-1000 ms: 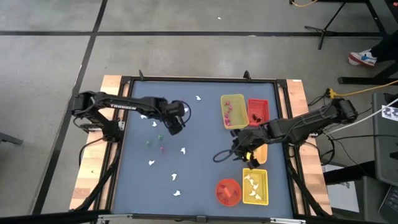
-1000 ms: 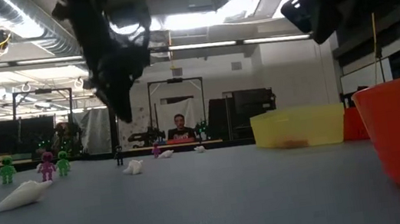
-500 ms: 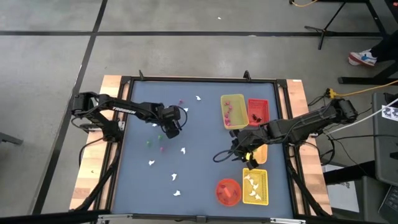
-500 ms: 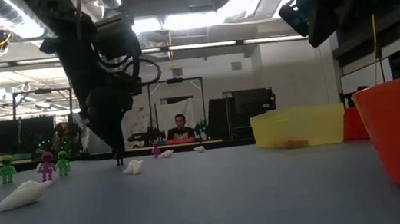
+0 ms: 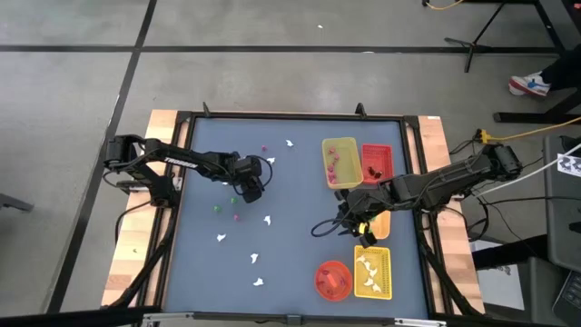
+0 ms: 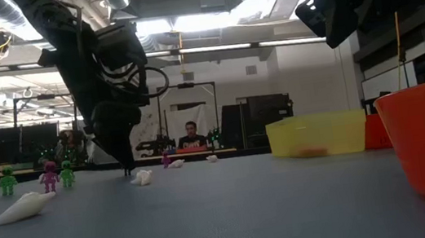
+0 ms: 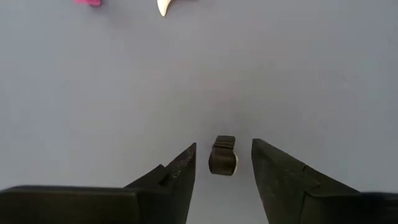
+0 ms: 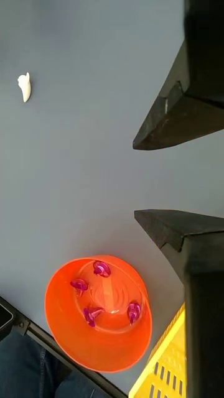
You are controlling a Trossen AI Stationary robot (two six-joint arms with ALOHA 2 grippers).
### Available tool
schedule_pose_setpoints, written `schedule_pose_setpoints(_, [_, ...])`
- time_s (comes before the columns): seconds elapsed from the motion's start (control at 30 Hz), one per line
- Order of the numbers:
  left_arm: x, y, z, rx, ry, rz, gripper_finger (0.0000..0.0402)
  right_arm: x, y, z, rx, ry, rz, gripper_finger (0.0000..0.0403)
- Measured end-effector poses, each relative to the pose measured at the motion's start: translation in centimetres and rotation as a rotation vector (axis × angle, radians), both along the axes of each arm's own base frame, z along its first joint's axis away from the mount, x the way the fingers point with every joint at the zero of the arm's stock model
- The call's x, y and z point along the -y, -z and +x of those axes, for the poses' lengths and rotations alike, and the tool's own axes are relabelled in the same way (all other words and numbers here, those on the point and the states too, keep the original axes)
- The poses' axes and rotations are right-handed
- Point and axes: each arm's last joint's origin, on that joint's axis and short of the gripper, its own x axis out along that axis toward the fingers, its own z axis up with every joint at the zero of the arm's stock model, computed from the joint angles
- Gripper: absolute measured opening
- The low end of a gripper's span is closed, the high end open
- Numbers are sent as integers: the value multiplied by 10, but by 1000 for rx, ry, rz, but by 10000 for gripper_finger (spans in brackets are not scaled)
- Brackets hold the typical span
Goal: Sort Halloween decoration
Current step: Put the black skeleton toy into the red bin
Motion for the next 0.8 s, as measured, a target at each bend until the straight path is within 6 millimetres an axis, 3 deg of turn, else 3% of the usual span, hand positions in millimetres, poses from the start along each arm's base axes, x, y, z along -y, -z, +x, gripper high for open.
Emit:
schedule_pose_setpoints(0.5, [0,0,0,0,-4,2,33,0,0,0,-1,0,0,166])
schedule_pose_setpoints(0.8, [0,0,0,5,-9,0,25,1,0,1,10,38,-40,166])
